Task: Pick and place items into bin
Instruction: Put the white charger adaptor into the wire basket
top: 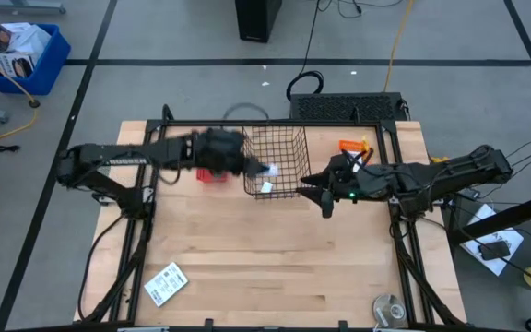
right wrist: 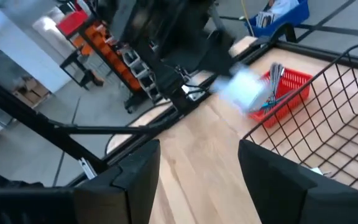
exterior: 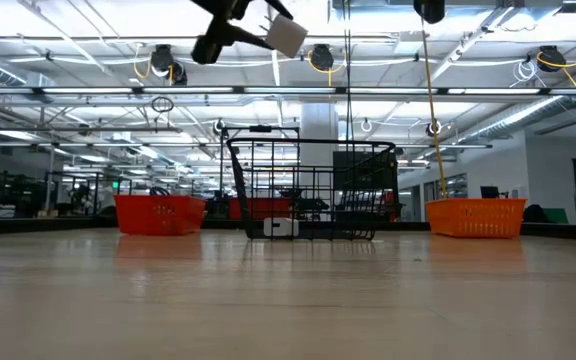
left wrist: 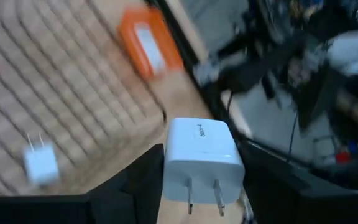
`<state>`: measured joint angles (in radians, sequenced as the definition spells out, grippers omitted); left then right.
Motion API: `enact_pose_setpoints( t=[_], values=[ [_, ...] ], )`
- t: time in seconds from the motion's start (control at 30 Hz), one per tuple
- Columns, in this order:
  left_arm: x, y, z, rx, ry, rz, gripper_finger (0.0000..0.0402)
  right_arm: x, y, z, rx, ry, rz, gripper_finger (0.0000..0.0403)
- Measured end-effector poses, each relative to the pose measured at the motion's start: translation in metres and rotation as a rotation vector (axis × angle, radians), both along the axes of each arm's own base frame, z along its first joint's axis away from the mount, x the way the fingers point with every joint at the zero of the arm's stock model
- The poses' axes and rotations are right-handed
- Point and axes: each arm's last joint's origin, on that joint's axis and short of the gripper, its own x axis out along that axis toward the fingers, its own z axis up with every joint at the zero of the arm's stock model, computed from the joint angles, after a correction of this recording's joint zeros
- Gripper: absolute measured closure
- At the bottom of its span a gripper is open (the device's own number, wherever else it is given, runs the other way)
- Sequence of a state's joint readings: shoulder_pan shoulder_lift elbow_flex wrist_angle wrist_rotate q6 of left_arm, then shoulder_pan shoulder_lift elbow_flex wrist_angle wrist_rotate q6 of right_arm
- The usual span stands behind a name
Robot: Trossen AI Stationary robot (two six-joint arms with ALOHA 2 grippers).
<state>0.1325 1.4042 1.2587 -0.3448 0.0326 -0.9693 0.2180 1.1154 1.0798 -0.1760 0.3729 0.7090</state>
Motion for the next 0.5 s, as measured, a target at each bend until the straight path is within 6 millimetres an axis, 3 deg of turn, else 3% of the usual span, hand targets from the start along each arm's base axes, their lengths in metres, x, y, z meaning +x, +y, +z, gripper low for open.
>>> enact_pose_setpoints(
  t=[0.13, 0.23, 0.5],
  values=[
    [-0.008, 0.042, 0.012, 0.021, -0.033, 0.091, 0.0219, -0.002, -0.001, 0.002, 0.002, -0.01, 0.0, 0.0193],
    [-0.013, 0.068, 0.009, -0.001, -0.027, 0.138, 0.0219, -0.002, -0.001, 0.002, -0.002, -0.008, 0.001, 0.0193],
    [0.008, 0.1, -0.043, -0.118, 0.142, 0.075, 0.0206, -0.001, 0.0, -0.004, -0.011, 0.01, 0.002, 0.0193]
  ],
)
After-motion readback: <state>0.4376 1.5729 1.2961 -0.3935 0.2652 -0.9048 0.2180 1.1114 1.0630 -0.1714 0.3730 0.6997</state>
